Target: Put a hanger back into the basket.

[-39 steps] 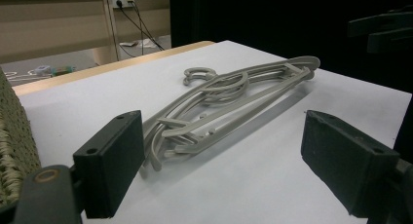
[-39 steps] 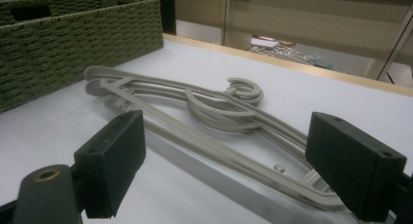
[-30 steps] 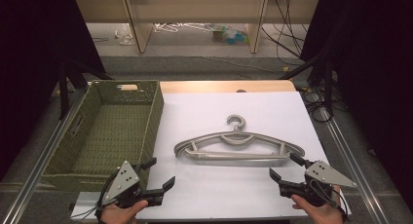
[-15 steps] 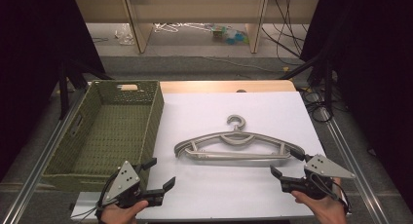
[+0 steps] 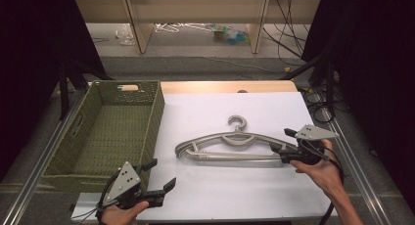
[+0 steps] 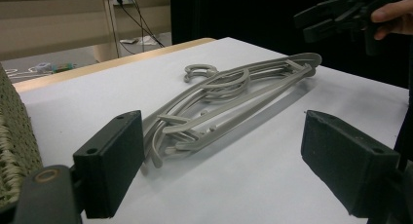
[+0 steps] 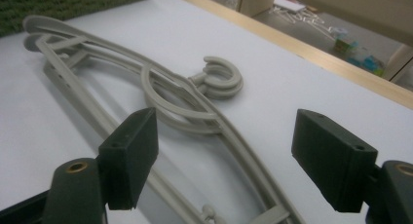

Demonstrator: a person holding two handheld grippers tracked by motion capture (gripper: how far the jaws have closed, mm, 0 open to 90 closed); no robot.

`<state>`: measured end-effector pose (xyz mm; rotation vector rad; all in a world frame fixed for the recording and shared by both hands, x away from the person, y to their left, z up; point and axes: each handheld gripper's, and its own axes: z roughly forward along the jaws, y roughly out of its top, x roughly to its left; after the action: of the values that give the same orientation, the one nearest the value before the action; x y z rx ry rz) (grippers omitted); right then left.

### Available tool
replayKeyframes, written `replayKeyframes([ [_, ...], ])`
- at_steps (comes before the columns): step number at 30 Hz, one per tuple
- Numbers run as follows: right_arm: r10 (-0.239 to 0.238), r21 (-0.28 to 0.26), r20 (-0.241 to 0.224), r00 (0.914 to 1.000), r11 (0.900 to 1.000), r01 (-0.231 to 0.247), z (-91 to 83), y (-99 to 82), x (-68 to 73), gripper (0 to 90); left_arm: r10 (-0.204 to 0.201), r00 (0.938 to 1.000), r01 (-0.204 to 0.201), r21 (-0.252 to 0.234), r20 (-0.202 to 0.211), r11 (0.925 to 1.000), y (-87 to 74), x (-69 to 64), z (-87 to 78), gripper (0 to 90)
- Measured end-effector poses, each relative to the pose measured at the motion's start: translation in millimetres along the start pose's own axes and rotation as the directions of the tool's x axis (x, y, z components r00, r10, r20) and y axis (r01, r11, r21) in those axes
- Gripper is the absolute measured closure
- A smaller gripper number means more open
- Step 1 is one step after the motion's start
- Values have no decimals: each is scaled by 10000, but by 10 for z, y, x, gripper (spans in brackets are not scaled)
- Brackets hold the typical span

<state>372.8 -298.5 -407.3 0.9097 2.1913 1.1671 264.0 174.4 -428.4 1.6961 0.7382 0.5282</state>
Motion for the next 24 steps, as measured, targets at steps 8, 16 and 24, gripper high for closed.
replayKeyframes([
  [8,-280,1370,-242,9993,9901,310,342,106,-181,358,81,10000,-81,54,-11,10000,1,2,21,160],
  [16,-1007,2489,-701,9924,9617,1151,667,61,-250,454,65,10000,-65,-62,27,10000,-9,3,13,160],
  [24,-1571,2959,-962,9829,9383,1790,881,5,-260,620,67,10000,-67,102,-54,9999,-10,-1,9,160],
])
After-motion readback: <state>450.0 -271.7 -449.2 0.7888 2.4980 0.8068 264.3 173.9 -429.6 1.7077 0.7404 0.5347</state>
